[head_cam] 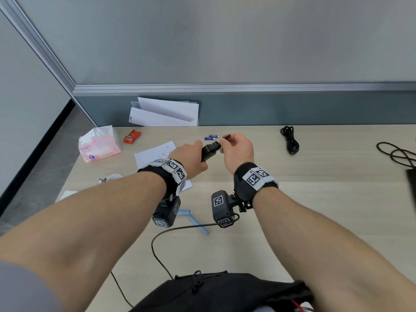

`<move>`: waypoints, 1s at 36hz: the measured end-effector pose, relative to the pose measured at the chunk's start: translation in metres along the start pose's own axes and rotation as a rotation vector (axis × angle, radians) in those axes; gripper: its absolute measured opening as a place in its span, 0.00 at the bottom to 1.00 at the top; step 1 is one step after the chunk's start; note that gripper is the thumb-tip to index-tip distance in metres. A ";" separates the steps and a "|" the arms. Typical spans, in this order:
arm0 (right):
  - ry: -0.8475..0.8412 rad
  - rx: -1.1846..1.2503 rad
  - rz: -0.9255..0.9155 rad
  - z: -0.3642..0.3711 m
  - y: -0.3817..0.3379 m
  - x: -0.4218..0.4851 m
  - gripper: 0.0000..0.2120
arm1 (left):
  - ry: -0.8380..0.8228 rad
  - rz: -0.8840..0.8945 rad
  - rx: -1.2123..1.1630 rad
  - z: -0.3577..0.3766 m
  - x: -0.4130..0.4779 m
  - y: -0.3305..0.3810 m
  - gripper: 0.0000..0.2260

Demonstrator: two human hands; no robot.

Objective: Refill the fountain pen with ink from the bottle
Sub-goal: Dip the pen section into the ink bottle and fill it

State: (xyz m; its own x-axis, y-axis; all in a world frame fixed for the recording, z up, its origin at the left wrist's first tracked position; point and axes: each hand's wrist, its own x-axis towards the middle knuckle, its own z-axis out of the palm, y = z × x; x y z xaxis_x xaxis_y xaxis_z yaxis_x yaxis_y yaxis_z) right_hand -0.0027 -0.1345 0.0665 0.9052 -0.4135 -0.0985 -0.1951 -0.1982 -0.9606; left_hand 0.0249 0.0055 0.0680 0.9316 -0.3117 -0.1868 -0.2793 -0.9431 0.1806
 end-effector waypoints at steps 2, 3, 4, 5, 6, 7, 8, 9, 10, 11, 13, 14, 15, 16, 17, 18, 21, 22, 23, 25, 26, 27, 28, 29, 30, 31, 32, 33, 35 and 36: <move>0.005 -0.018 -0.008 0.000 0.000 0.000 0.05 | 0.003 0.004 0.000 0.000 0.000 0.001 0.13; 0.010 -0.021 -0.011 -0.001 0.000 0.000 0.04 | 0.005 0.006 0.001 -0.001 -0.001 0.001 0.13; 0.015 -0.023 -0.015 -0.001 0.000 0.000 0.04 | 0.007 0.008 0.002 -0.001 -0.001 0.002 0.13; 0.018 -0.026 -0.019 -0.001 0.000 0.000 0.04 | 0.006 0.011 0.005 -0.001 -0.001 0.002 0.13; 0.021 -0.031 -0.024 0.000 0.001 -0.001 0.04 | 0.004 0.013 0.008 -0.001 -0.001 0.003 0.13; 0.023 -0.035 -0.030 0.000 0.001 -0.001 0.04 | 0.000 0.014 0.010 -0.002 -0.001 0.003 0.13; 0.027 -0.040 -0.035 -0.001 0.001 -0.001 0.04 | -0.003 0.014 0.010 -0.002 -0.001 0.004 0.13; 0.032 -0.045 -0.039 -0.001 0.001 -0.001 0.04 | -0.005 0.016 0.010 -0.002 -0.001 0.004 0.13; 0.037 -0.052 -0.042 -0.001 0.000 -0.001 0.04 | -0.005 0.020 0.009 -0.003 -0.001 0.005 0.13; 0.042 -0.061 -0.047 -0.001 0.000 0.000 0.04 | -0.004 0.024 0.008 -0.003 -0.001 0.005 0.13; 0.046 -0.080 -0.056 -0.002 -0.001 0.000 0.05 | -0.003 0.035 0.003 -0.004 -0.002 0.005 0.12; 0.046 -0.086 -0.055 -0.002 -0.001 0.000 0.05 | -0.005 0.042 0.002 -0.005 -0.002 0.005 0.12; 0.046 -0.090 -0.053 -0.003 -0.001 0.000 0.05 | -0.006 0.049 0.003 -0.005 -0.002 0.005 0.12; 0.044 -0.093 -0.051 -0.003 -0.001 0.000 0.05 | -0.008 0.056 0.003 -0.006 -0.002 0.005 0.12; 0.040 -0.096 -0.050 -0.004 -0.001 -0.001 0.05 | -0.009 0.061 0.002 -0.006 -0.002 0.005 0.12; 0.037 -0.096 -0.050 -0.005 -0.001 -0.001 0.05 | -0.011 0.066 0.000 -0.007 -0.003 0.004 0.12; 0.025 -0.073 -0.048 -0.006 -0.001 -0.002 0.05 | -0.016 0.076 -0.011 -0.007 -0.004 0.002 0.12; 0.021 -0.067 -0.049 -0.006 -0.001 -0.002 0.05 | -0.017 0.075 -0.014 -0.006 -0.004 0.002 0.12; 0.015 -0.063 -0.050 -0.005 -0.001 -0.001 0.04 | -0.017 0.071 -0.018 -0.006 -0.004 0.001 0.12; 0.008 -0.059 -0.054 -0.004 0.000 -0.001 0.04 | -0.020 0.065 -0.025 -0.006 -0.005 0.000 0.12; 0.008 -0.064 -0.056 -0.004 0.000 -0.001 0.04 | -0.023 0.064 -0.027 -0.006 -0.005 0.000 0.12; 0.008 -0.070 -0.056 -0.003 0.000 0.000 0.04 | -0.028 0.064 -0.029 -0.006 -0.005 0.000 0.12; 0.008 -0.077 -0.055 -0.003 0.001 0.000 0.04 | -0.032 0.064 -0.032 -0.006 -0.005 0.000 0.12; 0.008 -0.085 -0.054 -0.003 0.001 0.000 0.04 | -0.036 0.064 -0.033 -0.006 -0.005 0.000 0.12; 0.008 -0.095 -0.054 -0.003 0.001 0.001 0.04 | -0.040 0.063 -0.033 -0.006 -0.005 0.000 0.12; 0.011 -0.104 -0.055 -0.003 0.001 0.001 0.04 | -0.042 0.063 -0.032 -0.006 -0.005 0.001 0.12; 0.015 -0.114 -0.057 -0.003 0.001 0.001 0.04 | -0.043 0.062 -0.032 -0.006 -0.006 0.001 0.12; 0.018 -0.125 -0.058 -0.003 0.001 0.001 0.04 | -0.041 0.062 -0.031 -0.006 -0.006 0.001 0.12; 0.020 -0.145 -0.067 -0.002 0.001 0.002 0.05 | -0.041 0.064 -0.025 -0.006 -0.006 0.002 0.13; 0.020 -0.154 -0.074 -0.002 0.001 0.002 0.05 | -0.042 0.067 -0.023 -0.006 -0.006 0.002 0.13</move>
State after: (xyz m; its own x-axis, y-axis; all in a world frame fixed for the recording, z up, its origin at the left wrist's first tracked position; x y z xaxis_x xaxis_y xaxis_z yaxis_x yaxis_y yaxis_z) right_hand -0.0021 -0.1377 0.0658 0.9116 -0.4104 -0.0226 -0.1856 -0.3621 -0.9135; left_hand 0.0198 0.0059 0.0755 0.9005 -0.3787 -0.2138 -0.3344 -0.9173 0.2164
